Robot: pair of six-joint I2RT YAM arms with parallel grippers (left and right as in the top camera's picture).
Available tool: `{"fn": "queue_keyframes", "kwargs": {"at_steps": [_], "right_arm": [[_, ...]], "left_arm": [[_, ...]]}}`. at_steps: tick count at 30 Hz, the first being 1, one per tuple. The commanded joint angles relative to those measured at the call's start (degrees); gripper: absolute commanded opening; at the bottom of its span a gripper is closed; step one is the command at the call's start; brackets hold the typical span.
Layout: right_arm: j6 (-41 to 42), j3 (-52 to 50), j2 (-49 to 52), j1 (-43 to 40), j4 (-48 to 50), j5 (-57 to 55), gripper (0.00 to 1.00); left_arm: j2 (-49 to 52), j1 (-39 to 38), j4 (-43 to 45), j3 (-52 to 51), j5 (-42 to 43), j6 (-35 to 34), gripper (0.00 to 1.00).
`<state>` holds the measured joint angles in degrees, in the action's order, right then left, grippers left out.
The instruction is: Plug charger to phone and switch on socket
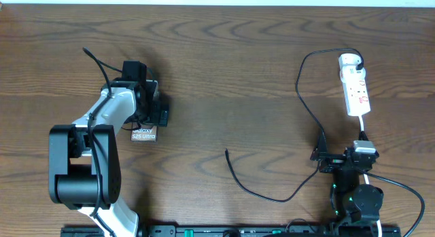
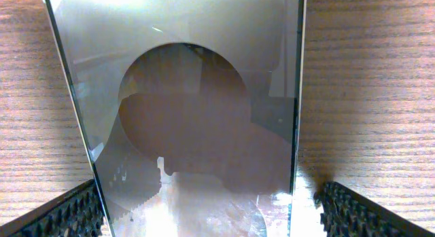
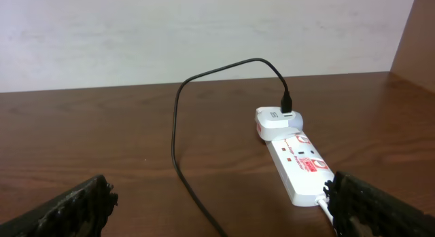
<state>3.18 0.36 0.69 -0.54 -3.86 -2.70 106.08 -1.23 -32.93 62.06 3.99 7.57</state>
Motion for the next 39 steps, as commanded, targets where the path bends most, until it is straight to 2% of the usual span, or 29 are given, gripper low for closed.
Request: {"fn": "queue_keyframes", "kwargs": {"at_steps": [1, 39], "right_arm": [[-0.7, 0.0, -0.3, -0.3, -0.2, 0.1, 0.99], [-0.7, 0.0, -0.3, -0.3, -0.2, 0.1, 0.99]], "left_arm": [[1.4, 0.1, 0.1, -0.9, 0.5, 0.7, 0.98], [1.4, 2.3, 0.0, 1.7, 1.6, -0.1, 0.98]]}}
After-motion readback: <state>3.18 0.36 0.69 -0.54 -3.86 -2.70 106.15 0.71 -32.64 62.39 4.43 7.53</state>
